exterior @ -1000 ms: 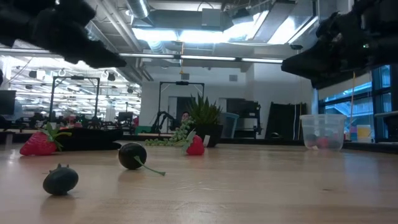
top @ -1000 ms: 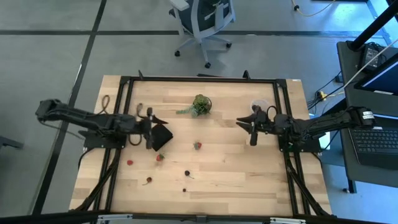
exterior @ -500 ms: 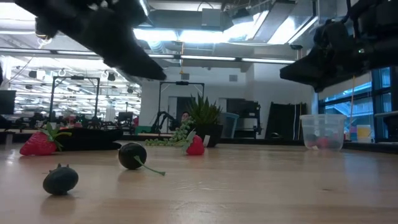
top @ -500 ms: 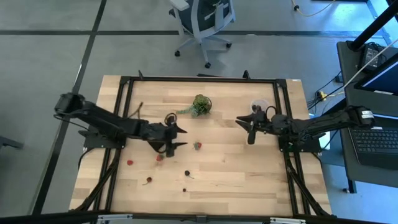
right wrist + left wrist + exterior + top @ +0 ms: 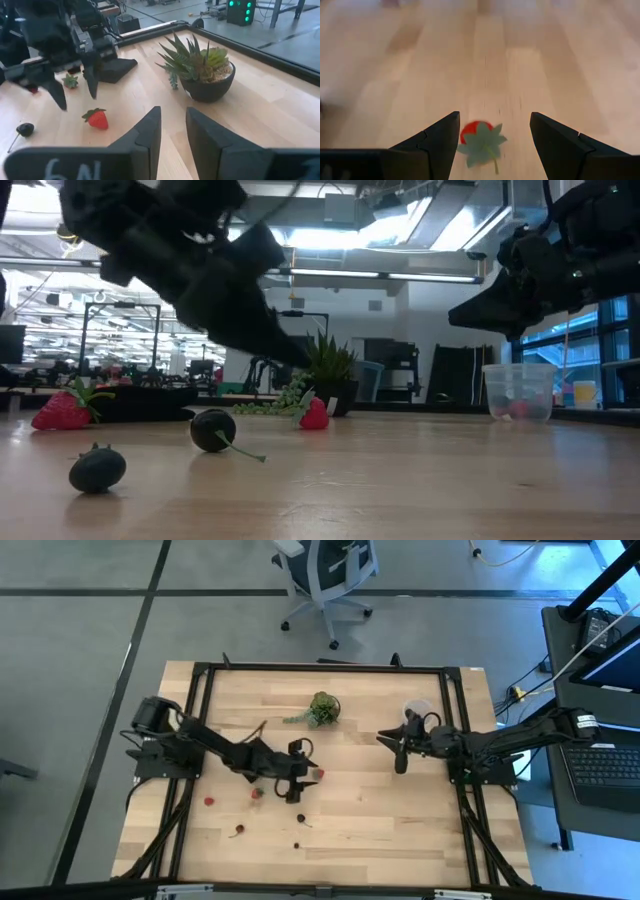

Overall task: Pick and placing Produce into tupperware
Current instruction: Put the right red strawberry into the bin

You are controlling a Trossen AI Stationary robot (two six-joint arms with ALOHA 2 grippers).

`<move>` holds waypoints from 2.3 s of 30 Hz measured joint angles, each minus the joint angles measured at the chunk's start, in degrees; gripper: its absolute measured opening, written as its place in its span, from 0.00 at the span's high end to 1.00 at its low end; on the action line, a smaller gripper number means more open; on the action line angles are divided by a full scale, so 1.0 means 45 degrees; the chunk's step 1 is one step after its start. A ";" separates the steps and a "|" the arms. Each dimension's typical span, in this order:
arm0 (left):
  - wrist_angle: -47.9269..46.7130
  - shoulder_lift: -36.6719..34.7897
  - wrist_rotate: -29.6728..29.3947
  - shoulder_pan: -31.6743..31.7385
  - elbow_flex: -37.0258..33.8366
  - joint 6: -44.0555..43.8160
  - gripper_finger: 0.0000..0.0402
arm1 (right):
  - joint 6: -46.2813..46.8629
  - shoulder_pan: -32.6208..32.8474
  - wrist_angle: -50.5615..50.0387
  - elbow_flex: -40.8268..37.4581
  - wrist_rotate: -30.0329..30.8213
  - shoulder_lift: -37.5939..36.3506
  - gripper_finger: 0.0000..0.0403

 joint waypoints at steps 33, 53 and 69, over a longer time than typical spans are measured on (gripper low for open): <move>-0.3686 0.1079 -0.1498 -0.0265 0.1468 -0.1632 0.72 | 0.0023 0.0000 0.0000 0.0005 -0.0002 0.0174 0.77; -0.3687 0.1147 -0.0959 0.0128 0.1464 -0.1643 0.99 | 0.0016 0.0000 0.0000 0.0005 -0.0005 0.0174 0.77; -0.3685 0.0322 -0.1414 0.0128 0.1927 -0.0139 1.00 | 0.0200 0.0000 -0.0067 0.0005 -0.0005 0.0174 0.77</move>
